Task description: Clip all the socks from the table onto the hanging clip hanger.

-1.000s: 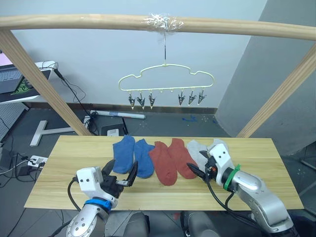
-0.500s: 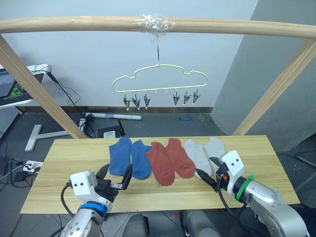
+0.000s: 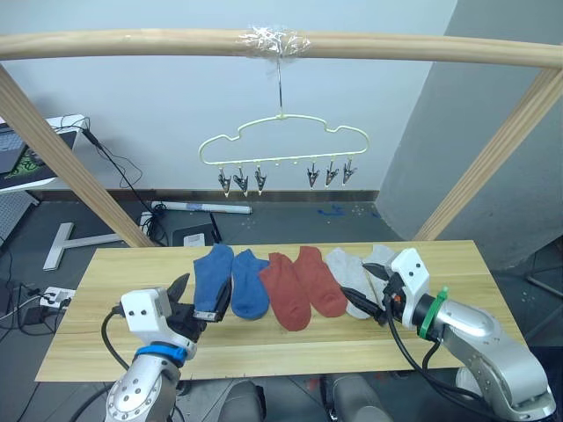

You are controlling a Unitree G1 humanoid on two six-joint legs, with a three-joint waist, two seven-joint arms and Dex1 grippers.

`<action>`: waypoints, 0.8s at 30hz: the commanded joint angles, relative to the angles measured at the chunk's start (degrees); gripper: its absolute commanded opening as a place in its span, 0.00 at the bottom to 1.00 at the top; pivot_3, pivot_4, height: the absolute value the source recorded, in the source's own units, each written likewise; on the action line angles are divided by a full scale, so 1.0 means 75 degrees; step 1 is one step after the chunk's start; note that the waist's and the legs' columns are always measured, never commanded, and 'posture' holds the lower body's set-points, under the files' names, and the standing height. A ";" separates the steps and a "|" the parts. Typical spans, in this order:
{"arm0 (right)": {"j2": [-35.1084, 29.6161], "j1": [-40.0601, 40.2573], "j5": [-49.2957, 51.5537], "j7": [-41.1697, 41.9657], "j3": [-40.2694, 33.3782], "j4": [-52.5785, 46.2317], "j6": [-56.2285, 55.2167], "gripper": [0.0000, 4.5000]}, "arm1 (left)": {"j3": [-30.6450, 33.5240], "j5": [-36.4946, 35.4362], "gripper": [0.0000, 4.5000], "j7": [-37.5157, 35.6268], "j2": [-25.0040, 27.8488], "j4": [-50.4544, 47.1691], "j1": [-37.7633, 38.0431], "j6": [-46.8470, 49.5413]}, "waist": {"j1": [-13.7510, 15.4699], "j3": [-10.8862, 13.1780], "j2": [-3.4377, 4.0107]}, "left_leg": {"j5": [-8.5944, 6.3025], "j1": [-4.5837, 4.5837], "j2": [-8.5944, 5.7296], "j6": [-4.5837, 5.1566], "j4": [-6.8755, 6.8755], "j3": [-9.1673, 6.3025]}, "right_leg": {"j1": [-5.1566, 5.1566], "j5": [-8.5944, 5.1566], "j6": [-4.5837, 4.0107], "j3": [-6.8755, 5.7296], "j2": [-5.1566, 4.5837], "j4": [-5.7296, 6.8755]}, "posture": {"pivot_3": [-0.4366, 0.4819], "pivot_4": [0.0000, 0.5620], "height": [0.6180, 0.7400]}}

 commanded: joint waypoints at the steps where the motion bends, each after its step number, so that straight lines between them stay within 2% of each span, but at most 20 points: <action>1: -0.0044 -0.0595 0.0626 0.0342 -0.0043 -0.0218 0.0328 0.88 | 0.0186 0.0063 1.00 -0.0042 0.0178 0.0033 -0.0372 -0.0057 | -0.0038 -0.0002 -0.0002 | 0.0000 0.0000 0.0001 0.0000 0.0000 -0.0002 | 0.0001 0.0006 -0.0010 -0.0002 0.0000 0.0000 | 0.26 0.28 1.00; 11: -0.0050 -0.2845 0.1879 0.0652 -0.0207 -0.0020 0.1210 0.88 | 0.0589 0.0207 1.00 0.0359 0.0621 0.0777 -0.2144 0.0895 | -0.0078 -0.0008 -0.0003 | 0.0001 -0.0010 0.0001 0.0000 0.0006 -0.0008 | -0.0004 0.0032 -0.0022 -0.0007 0.0001 0.0004 | 0.25 0.26 1.00; 18: 0.0034 -0.3704 0.2222 0.0613 -0.0191 0.0287 0.1316 0.88 | 0.0607 0.0313 1.00 0.0388 0.0758 0.1233 -0.2886 0.1013 | -0.0085 -0.0013 -0.0002 | 0.0001 -0.0027 0.0000 0.0000 0.0007 -0.0020 | -0.0009 0.0043 -0.0007 -0.0019 -0.0004 0.0002 | 0.25 0.25 1.00; 21: 0.0048 -0.3760 0.2260 0.0573 -0.0162 0.0302 0.1314 0.88 | 0.0634 0.0297 0.88 0.0376 0.0717 0.1356 -0.3054 0.0941 | -0.0085 -0.0013 -0.0001 | 0.0000 -0.0034 0.0001 0.0000 0.0007 -0.0030 | -0.0012 0.0043 -0.0007 -0.0026 -0.0005 0.0001 | 0.25 0.25 1.00; 24: 0.0059 -0.3747 0.2263 0.0542 -0.0123 0.0292 0.1308 0.88 | 0.0569 0.0339 0.67 0.0365 0.0705 0.1486 -0.3208 0.0916 | -0.0085 -0.0013 -0.0001 | 0.0001 -0.0035 0.0001 0.0000 0.0007 -0.0033 | -0.0011 0.0043 -0.0007 -0.0028 -0.0006 0.0002 | 0.25 0.25 1.00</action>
